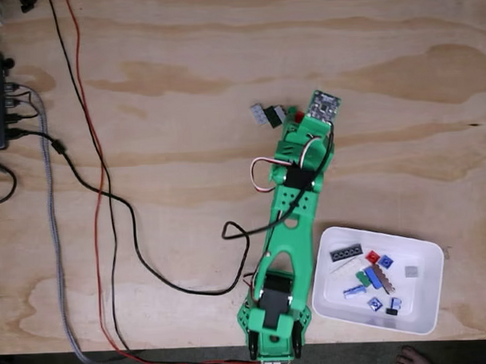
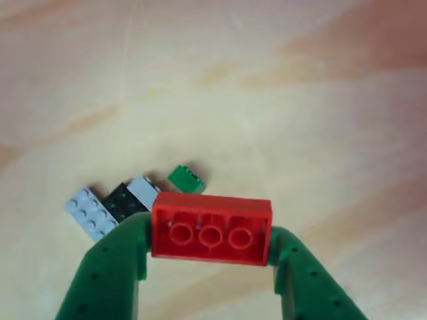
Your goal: Put all lego bricks in the bin.
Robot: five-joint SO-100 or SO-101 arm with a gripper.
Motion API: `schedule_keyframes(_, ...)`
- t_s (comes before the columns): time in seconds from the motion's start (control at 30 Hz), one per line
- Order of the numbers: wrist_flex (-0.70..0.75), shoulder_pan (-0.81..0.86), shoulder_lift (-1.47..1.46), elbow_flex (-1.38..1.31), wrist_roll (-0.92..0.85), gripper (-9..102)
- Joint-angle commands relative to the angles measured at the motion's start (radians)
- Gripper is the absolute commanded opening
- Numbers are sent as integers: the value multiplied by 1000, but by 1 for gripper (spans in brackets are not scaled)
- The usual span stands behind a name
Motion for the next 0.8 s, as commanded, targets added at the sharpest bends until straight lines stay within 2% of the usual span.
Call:
schedule_keyframes(0.0,135,583,758,176,-153,0)
schedule_keyframes(0.07,175,785,854,233,-176,0)
schedule_keyframes(0.13,299,989,907,242,-232,0)
schedule_keyframes(0.17,314,1086,931,278,-262,0)
schedule_keyframes(0.33,255,1367,928,448,-347,0)
schedule_keyframes(0.47,160,1411,877,586,-387,0)
schedule_keyframes(0.5,147,1413,870,615,-403,4)
schedule_keyframes(0.57,104,1404,847,644,-359,21)
schedule_keyframes(0.6,72,1391,836,655,-327,25)
schedule_keyframes(0.67,71,1370,801,652,-310,31)
schedule_keyframes(0.77,98,1285,721,600,-255,31)
